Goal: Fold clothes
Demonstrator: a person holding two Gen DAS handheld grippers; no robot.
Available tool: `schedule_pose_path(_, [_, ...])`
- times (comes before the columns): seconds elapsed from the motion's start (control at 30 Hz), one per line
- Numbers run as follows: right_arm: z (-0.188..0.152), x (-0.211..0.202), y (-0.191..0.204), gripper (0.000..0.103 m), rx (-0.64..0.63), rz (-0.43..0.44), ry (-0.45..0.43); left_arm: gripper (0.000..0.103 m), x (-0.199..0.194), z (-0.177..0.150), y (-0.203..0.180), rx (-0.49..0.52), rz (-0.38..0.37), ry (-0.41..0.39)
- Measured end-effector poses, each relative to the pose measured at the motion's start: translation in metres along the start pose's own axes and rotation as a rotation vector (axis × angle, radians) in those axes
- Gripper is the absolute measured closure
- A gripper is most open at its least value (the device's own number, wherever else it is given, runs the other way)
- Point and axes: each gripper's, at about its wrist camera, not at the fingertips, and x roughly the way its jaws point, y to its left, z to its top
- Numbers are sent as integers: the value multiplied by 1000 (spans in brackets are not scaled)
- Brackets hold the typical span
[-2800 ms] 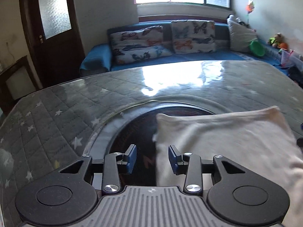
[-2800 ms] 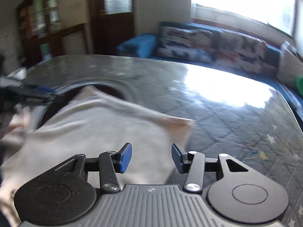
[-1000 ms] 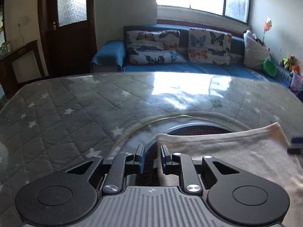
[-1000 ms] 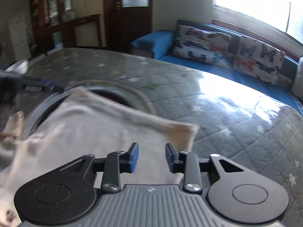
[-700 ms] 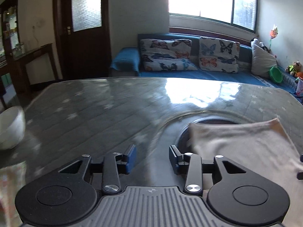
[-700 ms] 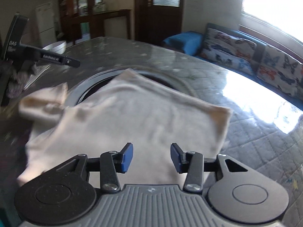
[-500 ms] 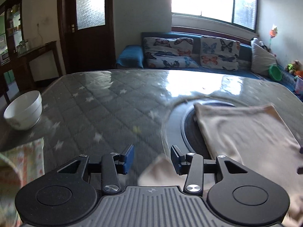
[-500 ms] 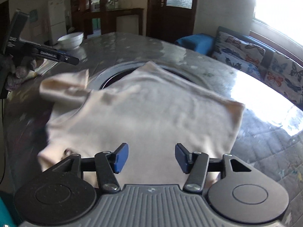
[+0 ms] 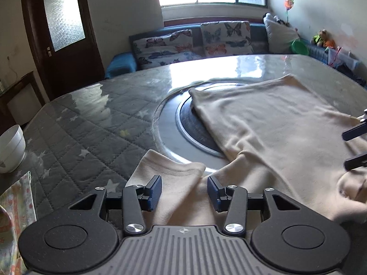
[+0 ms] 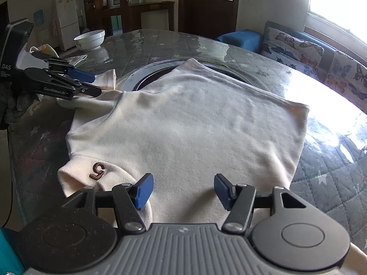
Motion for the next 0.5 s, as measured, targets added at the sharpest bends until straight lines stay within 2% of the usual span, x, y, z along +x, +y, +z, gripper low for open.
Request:
schedule_pose_path(0.03, [0, 0, 0, 43, 3, 0, 0, 75, 1, -1, 3, -10, -7, 1])
schedule_pose_path(0.13, [-1, 0, -3, 42, 15, -2, 1, 93, -1, -2, 14, -56, -26, -15])
schedule_pose_path(0.3, [-2, 1, -4, 42, 27, -4, -1, 98, -14, 4, 43, -165, -32, -74])
schedule_pose_path(0.43, [-2, 2, -4, 40, 32, -5, -4, 100, -21, 6, 64, -226, 52, -127])
schedule_pose_path(0.5, [-2, 2, -4, 40, 33, -5, -5, 100, -27, 5, 77, -294, 89, -164])
